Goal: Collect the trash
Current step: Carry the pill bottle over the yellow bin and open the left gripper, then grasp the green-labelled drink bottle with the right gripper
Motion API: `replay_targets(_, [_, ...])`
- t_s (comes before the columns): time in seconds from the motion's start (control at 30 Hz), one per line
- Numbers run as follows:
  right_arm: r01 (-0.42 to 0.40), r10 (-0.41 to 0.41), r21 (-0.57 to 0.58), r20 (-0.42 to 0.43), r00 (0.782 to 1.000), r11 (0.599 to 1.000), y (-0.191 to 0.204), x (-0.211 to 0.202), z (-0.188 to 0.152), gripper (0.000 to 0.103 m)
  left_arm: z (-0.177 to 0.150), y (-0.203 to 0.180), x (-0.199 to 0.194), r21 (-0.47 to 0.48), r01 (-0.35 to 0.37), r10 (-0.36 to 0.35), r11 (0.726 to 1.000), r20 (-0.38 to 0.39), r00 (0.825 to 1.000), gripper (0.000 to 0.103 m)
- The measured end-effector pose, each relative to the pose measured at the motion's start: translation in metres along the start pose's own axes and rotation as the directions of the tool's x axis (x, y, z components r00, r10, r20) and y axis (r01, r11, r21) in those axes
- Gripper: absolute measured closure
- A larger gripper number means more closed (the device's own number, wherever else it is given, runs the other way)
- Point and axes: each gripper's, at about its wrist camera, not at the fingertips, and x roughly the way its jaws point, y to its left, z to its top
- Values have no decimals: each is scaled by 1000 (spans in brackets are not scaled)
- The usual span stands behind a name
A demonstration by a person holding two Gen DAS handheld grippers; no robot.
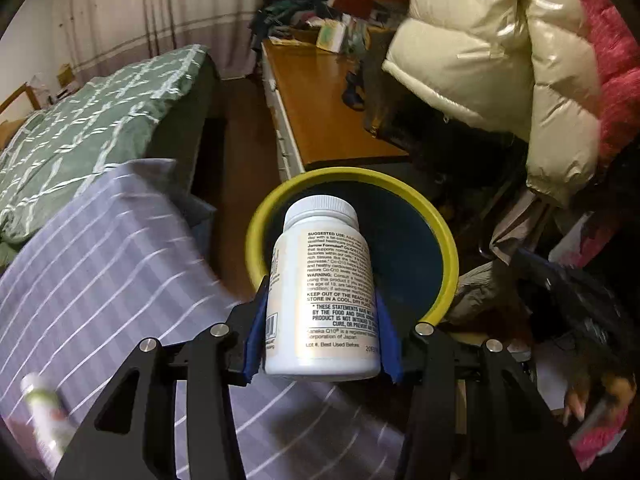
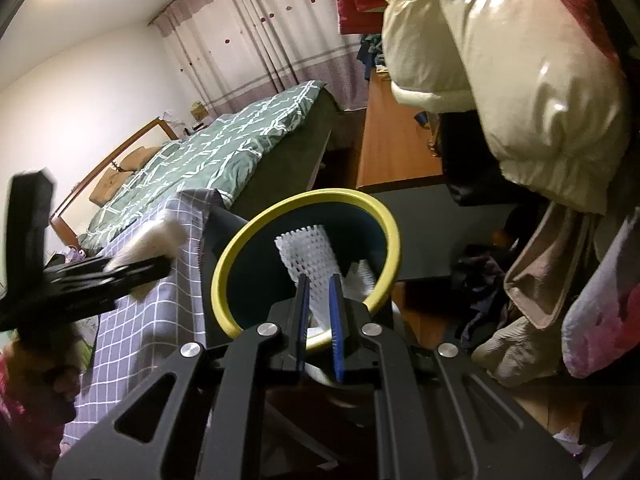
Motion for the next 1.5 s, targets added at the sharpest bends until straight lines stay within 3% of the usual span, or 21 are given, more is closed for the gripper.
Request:
replay_targets(0.1, [0, 0, 6, -5, 1000, 1000, -4, 1, 0, 87, 11, -8, 21, -19, 8, -8, 1000, -6, 1000, 49])
replay_targets(0.13, [1, -1, 9, -6, 1000, 1000, -5, 1, -1, 86, 14, -11, 26, -23, -4, 4, 1000, 0, 1000, 28])
replay_targets(0.17, [0, 0, 11, -8, 1000, 1000, -6, 1, -1, 86, 17, -11, 27, -29, -18, 19, 999, 15, 1000, 19])
replay_targets(0.43, [-25, 25, -4, -35, 999, 1000, 6, 13, -5, 86, 3, 12, -31, -67, -56, 64, 996, 128, 990, 20])
replay_targets(0.63, [-44, 41, -54, -60, 997, 998, 32, 18, -11, 86, -39, 54, -97, -139, -83, 111, 987, 205, 973, 19])
replay_targets(0.8, [-63, 55, -101, -79, 995, 993, 60, 22, -16, 86, -80, 94, -152, -211, -151, 202, 966, 247, 948, 18])
replay_targets(0.87, [-76, 65, -125, -89, 994, 989, 75, 23, -19, 86, -98, 113, -174, -251, -175, 241, 952, 259, 935, 17])
replay_targets(0.97, [-105, 86, -171, -113, 990, 980, 102, 26, -25, 86, -127, 144, -204, -317, -229, 322, 920, 283, 903, 15])
replay_targets(1.1, [-163, 129, -242, -152, 980, 956, 147, 28, -36, 85, -169, 188, -234, -413, -291, 424, 863, 279, 861, 14])
replay_targets(1.33, [-270, 211, -341, -201, 956, 900, 232, 26, -62, 83, -231, 248, -252, -515, -380, 550, 768, 227, 804, 14])
replay_targets(1.4, [-296, 231, -361, -211, 950, 884, 252, 24, -68, 76, -245, 258, -253, -529, -398, 575, 749, 221, 788, 14])
replay_targets(1.5, [-329, 262, -385, -216, 940, 862, 280, 20, -77, 65, -262, 274, -257, -565, -383, 583, 731, 225, 781, 14])
